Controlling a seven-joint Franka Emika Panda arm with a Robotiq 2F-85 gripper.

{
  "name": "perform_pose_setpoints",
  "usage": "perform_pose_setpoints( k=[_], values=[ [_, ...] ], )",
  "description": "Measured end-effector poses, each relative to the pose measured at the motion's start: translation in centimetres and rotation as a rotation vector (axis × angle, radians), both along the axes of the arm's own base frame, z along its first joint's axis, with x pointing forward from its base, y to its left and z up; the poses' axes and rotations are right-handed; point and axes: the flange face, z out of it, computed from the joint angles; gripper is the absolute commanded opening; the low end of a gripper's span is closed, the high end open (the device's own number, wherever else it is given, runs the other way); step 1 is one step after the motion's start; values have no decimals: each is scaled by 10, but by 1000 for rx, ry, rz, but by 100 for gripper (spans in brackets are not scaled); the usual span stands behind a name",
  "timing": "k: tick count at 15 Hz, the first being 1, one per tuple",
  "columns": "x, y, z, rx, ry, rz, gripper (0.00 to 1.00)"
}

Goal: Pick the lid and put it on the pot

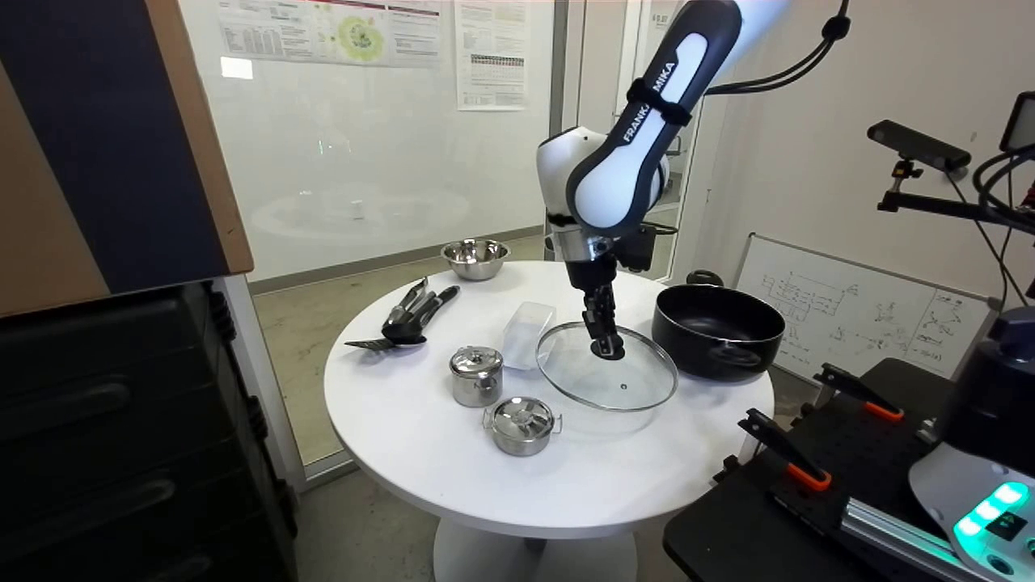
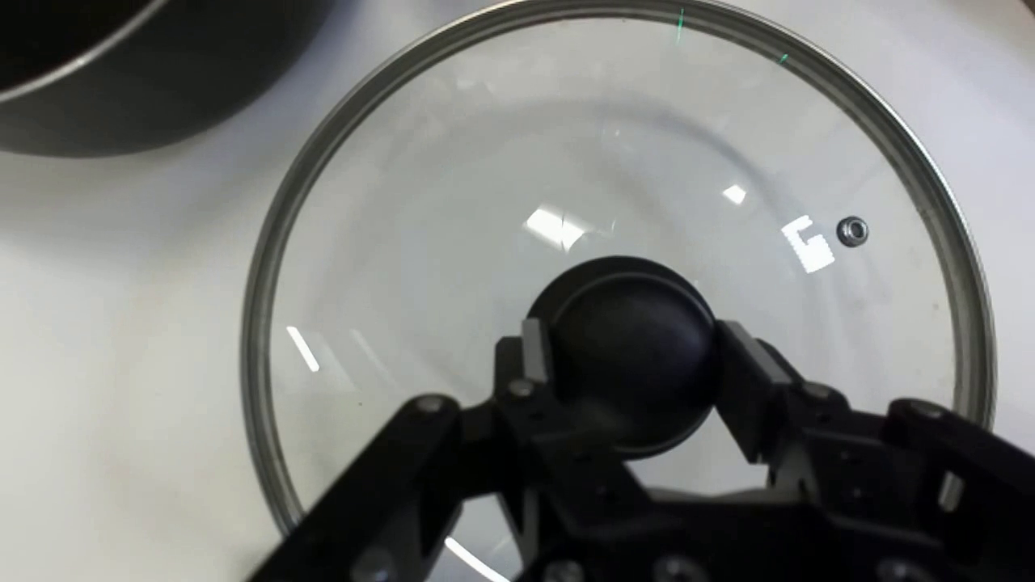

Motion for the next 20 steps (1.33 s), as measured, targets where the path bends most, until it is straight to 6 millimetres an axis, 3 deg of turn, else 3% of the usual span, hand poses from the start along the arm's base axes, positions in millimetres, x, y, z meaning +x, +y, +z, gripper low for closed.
perform_pose_setpoints(
  k=[4,9,13,20],
  values=[
    [0,-15,33,14,-40,-30,26],
    [0,-53,73,44,-82,-113,26],
    [-6,-103,89,44,-77,-199,26],
    [-23,-207,95,27,-40,-415,26]
  ],
)
